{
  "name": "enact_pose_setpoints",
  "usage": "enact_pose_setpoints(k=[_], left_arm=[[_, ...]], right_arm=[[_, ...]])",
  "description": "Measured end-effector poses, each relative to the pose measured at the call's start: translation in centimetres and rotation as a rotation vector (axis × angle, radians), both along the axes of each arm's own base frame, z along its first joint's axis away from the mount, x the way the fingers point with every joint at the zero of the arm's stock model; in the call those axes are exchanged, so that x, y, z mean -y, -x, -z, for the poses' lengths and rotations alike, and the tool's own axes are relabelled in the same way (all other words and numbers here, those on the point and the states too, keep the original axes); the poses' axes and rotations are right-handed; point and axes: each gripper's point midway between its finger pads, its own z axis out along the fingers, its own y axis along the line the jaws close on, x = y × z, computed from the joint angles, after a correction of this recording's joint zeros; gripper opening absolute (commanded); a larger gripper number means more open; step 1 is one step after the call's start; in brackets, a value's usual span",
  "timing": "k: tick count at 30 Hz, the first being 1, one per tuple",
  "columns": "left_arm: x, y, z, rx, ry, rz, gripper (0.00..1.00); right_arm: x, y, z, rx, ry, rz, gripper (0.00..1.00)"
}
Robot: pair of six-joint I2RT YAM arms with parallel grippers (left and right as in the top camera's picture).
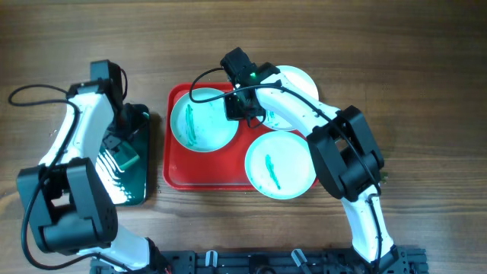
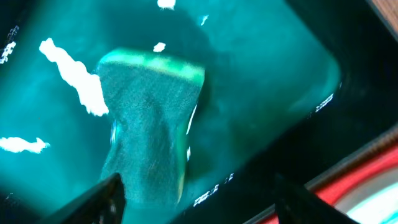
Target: Clean dirty plates on tray and stack at the side
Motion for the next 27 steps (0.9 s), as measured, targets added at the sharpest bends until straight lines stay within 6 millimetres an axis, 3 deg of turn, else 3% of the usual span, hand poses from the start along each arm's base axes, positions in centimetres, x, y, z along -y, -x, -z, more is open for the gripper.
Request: enact_pose_setpoints(k=[3, 7, 10, 16, 21, 23, 25, 27], left_arm=[[-0.5, 0.5, 1.5, 0.004, -0.033, -0.003, 0.72], [-1.2, 0.4, 1.6, 0.012, -0.077, -0.009, 0.72], [-1.3, 1.0, 1.6, -0.011, -0.080, -0.015, 0.61], [-3.7, 1.9, 2.2, -0.010, -0.086, -0.102, 0.54], [-4.1, 2.0, 3.5, 0.022, -0.094, -0.117, 0.59], [-4.1, 1.5, 3.5, 0.041, -0.093, -0.105, 0.53], [-3.8, 1.1, 3.5, 0.051, -0.075, -0.081, 0.39], [-3.6, 1.1, 3.6, 0.051, -0.064, -0.063, 0.38]], right_arm=[[0.0, 0.0, 0.0, -0.001, 0.000, 0.000, 0.04], [-0.1, -0.1, 0.0, 0.003, -0.003, 0.000, 0.04], [-0.1, -0.1, 0.0, 0.003, -0.004, 0.000, 0.04], [-0.1, -0.2, 0.0, 0.007, -0.006, 0.000, 0.04], [-0.2, -0.2, 0.0, 0.008, -0.007, 0.000, 0.04], [-0.2, -0.2, 0.0, 0.009, -0.008, 0.000, 0.04], [-0.2, -0.3, 0.0, 0.010, -0.008, 0.000, 0.04], [-0.2, -0.3, 0.0, 0.012, -0.009, 0.000, 0.04]])
